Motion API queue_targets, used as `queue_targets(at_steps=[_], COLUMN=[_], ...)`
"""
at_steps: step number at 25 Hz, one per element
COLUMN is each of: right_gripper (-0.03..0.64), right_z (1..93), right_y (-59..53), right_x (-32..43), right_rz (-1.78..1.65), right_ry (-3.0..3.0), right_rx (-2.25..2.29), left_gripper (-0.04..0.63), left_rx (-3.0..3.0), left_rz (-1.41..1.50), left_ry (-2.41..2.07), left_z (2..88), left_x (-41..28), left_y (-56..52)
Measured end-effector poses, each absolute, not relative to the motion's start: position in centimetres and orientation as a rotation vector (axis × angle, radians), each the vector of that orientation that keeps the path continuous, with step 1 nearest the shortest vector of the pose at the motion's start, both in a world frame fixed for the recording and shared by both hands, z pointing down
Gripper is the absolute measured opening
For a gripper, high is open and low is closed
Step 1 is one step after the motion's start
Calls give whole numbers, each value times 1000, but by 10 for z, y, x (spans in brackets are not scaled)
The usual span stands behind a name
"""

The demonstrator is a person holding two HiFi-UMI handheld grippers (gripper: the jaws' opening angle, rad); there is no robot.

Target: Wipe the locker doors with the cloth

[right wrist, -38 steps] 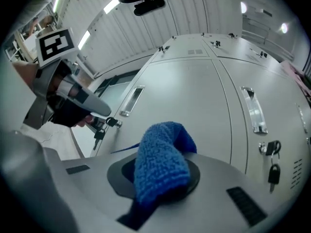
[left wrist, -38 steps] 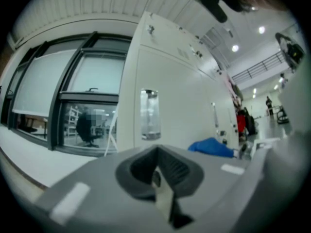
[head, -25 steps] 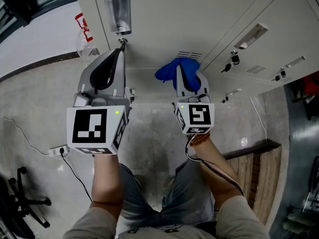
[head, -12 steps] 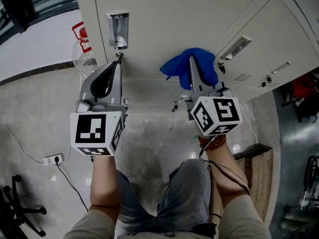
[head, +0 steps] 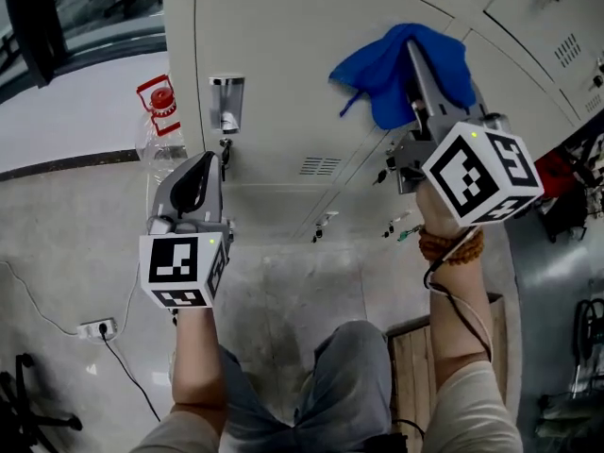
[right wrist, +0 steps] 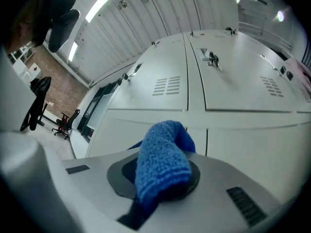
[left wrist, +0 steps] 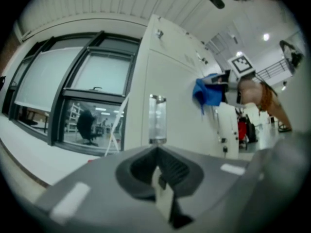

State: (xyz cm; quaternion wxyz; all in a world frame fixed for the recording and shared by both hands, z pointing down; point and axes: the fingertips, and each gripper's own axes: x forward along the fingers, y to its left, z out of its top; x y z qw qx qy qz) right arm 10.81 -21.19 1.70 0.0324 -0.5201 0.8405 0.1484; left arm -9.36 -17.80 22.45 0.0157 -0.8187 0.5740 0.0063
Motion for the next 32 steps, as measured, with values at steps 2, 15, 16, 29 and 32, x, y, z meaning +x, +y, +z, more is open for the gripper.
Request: queue_targets(at_steps=[2,15,16,29,32], right_gripper=[32,32,32,32,32], right_z=[-15,70,85,204,212], right_y=[-211,-164,-158,-136,-134], right_x=[107,56,51,28,26], right_rz=[487,434,406,250,291], right_ry=[2562,2570,2571,2636,2658], right_rx=[-1573,-1500,-1495,-1476,-1472], left_gripper=[2,2,2,2,2], left_rx=[-2541,-2536,-2543,-2570,-2574], left_rz=[21,-49,-44,50,53], left_ry=[1787,1715,1714,1648,1645], left_z=[221,215,215,204,208], left_x=[-95,-75,-75,-41,-35], left_y=[-175,-161,-159,-150,-153])
